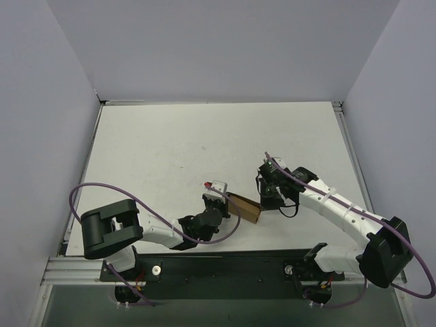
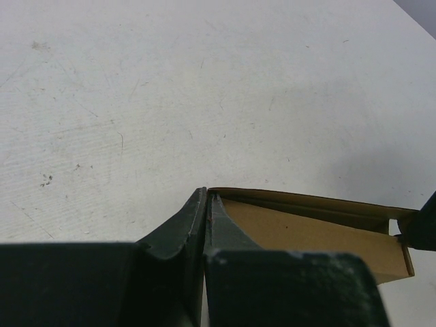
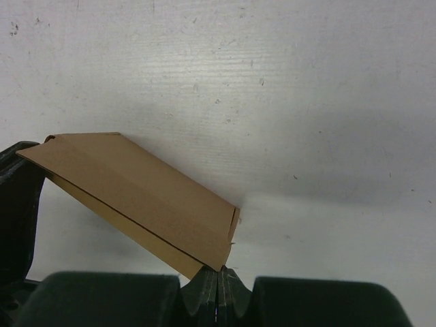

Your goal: Fold the paper box

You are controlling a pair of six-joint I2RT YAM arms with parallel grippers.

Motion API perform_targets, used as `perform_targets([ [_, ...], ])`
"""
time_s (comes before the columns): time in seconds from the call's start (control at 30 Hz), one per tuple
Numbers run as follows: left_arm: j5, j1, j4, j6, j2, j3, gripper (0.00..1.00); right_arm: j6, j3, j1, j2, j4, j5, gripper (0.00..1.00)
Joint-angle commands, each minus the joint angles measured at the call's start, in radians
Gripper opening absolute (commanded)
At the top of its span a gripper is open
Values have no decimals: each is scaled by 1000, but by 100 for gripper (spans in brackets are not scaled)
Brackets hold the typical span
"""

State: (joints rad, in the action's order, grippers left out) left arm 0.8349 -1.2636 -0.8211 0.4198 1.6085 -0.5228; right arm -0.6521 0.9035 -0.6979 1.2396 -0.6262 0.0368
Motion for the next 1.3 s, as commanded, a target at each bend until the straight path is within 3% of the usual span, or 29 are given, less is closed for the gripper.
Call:
perform_targets([
  [0.0, -134, -36, 312, -15, 76, 56, 0, -49, 23, 38, -26, 111, 124, 0],
  [1.27, -54, -86, 408, -32, 171, -16, 0, -80, -181, 265, -210, 210, 291, 0],
])
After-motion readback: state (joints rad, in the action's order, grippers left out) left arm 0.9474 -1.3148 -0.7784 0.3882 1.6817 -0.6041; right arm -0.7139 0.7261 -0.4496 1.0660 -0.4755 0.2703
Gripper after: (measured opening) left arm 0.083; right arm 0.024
